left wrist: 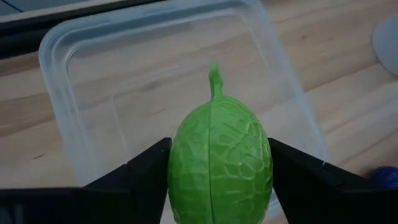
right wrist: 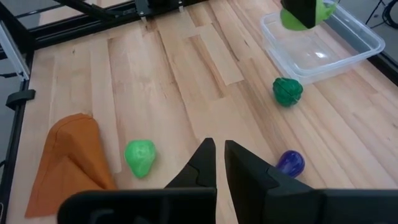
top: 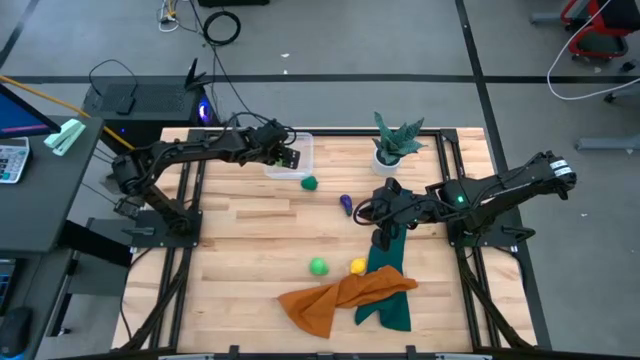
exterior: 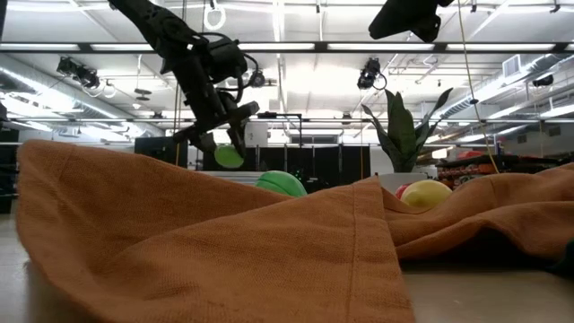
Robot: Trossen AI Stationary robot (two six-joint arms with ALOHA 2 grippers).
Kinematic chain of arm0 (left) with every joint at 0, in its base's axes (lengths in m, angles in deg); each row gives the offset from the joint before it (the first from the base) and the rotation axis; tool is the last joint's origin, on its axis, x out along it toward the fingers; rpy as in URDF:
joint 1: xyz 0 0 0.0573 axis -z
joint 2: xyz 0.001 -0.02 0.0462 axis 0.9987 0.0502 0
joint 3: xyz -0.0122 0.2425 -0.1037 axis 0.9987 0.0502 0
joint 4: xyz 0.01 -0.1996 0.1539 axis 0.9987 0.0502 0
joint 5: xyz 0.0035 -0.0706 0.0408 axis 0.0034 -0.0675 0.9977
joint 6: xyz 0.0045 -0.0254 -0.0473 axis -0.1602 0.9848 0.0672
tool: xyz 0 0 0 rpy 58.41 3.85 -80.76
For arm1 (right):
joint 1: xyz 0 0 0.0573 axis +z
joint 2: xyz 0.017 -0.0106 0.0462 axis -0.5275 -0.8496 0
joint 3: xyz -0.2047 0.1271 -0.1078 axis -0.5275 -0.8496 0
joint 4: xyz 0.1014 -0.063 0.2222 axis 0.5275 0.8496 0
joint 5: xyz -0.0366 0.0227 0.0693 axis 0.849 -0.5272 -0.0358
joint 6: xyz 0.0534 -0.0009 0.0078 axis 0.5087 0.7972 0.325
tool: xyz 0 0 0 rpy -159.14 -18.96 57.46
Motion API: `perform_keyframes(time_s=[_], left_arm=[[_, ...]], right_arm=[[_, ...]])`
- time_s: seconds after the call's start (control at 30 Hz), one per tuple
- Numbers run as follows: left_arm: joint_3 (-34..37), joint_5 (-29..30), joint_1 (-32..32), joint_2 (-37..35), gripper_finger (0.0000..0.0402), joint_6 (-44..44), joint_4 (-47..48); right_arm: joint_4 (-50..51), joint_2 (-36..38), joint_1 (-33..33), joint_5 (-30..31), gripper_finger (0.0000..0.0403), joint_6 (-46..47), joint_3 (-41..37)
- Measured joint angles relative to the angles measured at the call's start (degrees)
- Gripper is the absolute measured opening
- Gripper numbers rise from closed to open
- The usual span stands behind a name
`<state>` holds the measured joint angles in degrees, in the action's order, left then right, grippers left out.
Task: Pick and placing Produce into tupperware
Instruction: Put the green melon into the transparent bin
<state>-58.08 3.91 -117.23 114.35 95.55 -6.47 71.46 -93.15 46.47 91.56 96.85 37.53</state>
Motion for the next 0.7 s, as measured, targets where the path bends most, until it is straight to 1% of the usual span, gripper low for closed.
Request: perform_keyframes(time_s=[0.1, 0.33, 0.57, 0.7], left_arm=[[-0.04, 0.37, -0.07, 0.77, 0.026, -0.75, -0.02], [-0.02, 1.2, 0.07, 2.57, 0.0247, -1.23, -0.97], [-0.02, 1.27, -0.11, 5.13, 0.0262, -1.41, -0.5], [-0.02, 1.27, -0.09, 6.61, 0.0259, -1.39, -0.6]], right_arm=[[-0.02, 0.0, 0.0, 0.15, 0.0005, 0.05, 0.0], [-0.09, -0.02, 0.0, 0.19, 0.0005, 0.17, 0.0], [-0.48, -0.02, 0.0, 0.24, 0.0005, 0.37, -0.04], [-0.5, -0.02, 0.0, 0.26, 0.0005, 0.42, -0.04]])
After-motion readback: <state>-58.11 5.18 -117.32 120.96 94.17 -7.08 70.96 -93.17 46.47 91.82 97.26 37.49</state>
